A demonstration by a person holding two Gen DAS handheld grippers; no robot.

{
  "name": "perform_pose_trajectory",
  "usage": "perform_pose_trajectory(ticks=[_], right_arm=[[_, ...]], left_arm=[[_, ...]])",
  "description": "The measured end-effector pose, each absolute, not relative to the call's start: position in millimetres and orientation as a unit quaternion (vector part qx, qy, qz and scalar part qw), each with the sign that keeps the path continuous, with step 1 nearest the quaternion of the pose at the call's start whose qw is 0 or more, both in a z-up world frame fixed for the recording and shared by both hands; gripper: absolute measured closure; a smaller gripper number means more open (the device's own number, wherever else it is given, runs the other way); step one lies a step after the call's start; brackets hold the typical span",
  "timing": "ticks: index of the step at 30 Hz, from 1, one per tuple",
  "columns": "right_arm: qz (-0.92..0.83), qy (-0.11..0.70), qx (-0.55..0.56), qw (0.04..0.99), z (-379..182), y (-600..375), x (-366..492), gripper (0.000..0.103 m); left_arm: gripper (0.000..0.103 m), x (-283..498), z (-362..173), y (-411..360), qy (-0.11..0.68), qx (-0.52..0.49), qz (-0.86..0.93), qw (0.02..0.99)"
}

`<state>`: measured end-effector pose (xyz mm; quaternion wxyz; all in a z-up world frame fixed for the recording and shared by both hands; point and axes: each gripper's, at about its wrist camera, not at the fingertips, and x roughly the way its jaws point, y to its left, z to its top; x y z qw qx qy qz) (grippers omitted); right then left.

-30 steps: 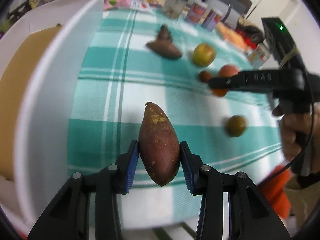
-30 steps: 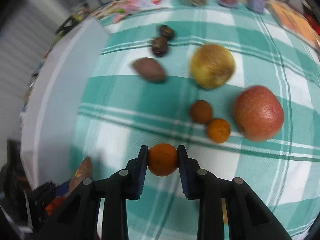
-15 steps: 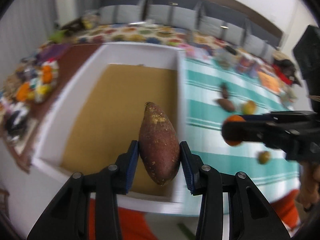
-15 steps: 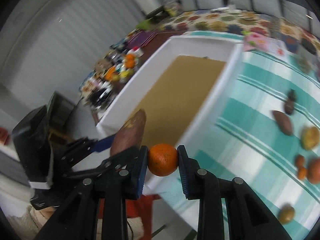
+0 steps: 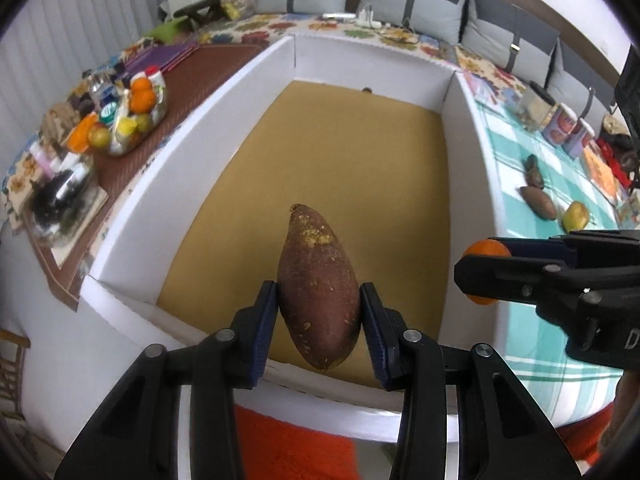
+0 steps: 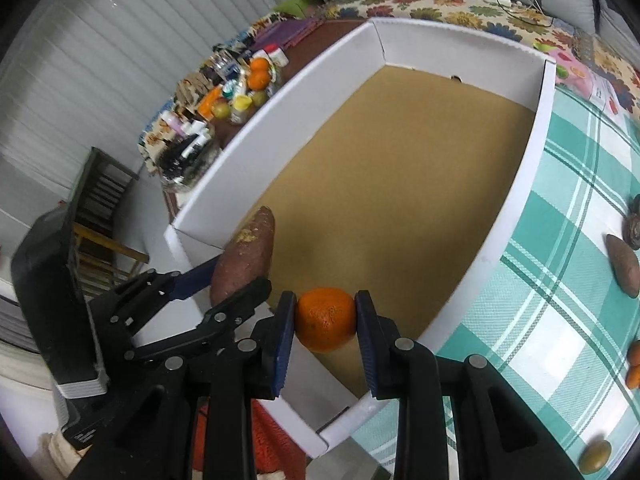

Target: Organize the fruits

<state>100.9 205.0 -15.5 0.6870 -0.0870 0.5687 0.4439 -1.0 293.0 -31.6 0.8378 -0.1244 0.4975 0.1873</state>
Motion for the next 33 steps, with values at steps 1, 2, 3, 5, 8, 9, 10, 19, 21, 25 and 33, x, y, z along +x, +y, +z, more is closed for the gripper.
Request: perform_pose_trajectory(ticks=[1, 2, 3, 5, 8, 9, 10, 19, 21, 25, 33], right_arm=[[0.438, 0.570, -0.090, 0.690, -18, 206, 101, 0.072], [0.430, 0.571, -0.093, 0.693, -22, 208, 103, 0.071], [0.422, 0.574, -0.094, 0.696, -26, 209, 104, 0.065], [0.411, 0.570, -0.084, 0.706, -28, 201, 106, 0.041], [0.401, 0.546, -0.072, 0.732, -17, 177, 105, 0.019], [0.393, 0.534, -0.072, 0.745, -12, 164, 104, 0.018], [0.386, 0.526, -0.074, 0.754, -10, 154, 103, 0.013], [0.282, 0.444, -0.107, 0.844, -5, 8, 78, 0.006], [0.243, 0.425, -0.107, 0.865, -12, -33, 70, 0.005], [0.154, 0.404, -0.110, 0.895, -35, -108, 59, 0.005], [0.039, 0.418, -0.048, 0.906, -76, -209, 52, 0.005]], left_arm=[[0.059, -1, -35, 294, 0.504, -0.121, 0.190, 0.834], [0.058, -1, -37, 295, 0.506, -0.118, 0.193, 0.832], [0.056, -2, -39, 295, 0.504, -0.113, 0.200, 0.833], [0.029, -3, -40, 295, 0.500, -0.111, 0.210, 0.833], [0.023, -7, -34, 292, 0.479, -0.126, 0.209, 0.843], [0.023, -6, -32, 288, 0.474, -0.127, 0.205, 0.847], [0.023, -5, -29, 284, 0.470, -0.129, 0.201, 0.850], [0.022, 14, -4, 201, 0.423, -0.084, 0.121, 0.894], [0.021, 19, -1, 187, 0.422, -0.071, 0.106, 0.898], [0.021, 24, 0, 172, 0.401, -0.048, 0.086, 0.911], [0.021, 48, -36, 167, 0.426, -0.017, 0.097, 0.899]])
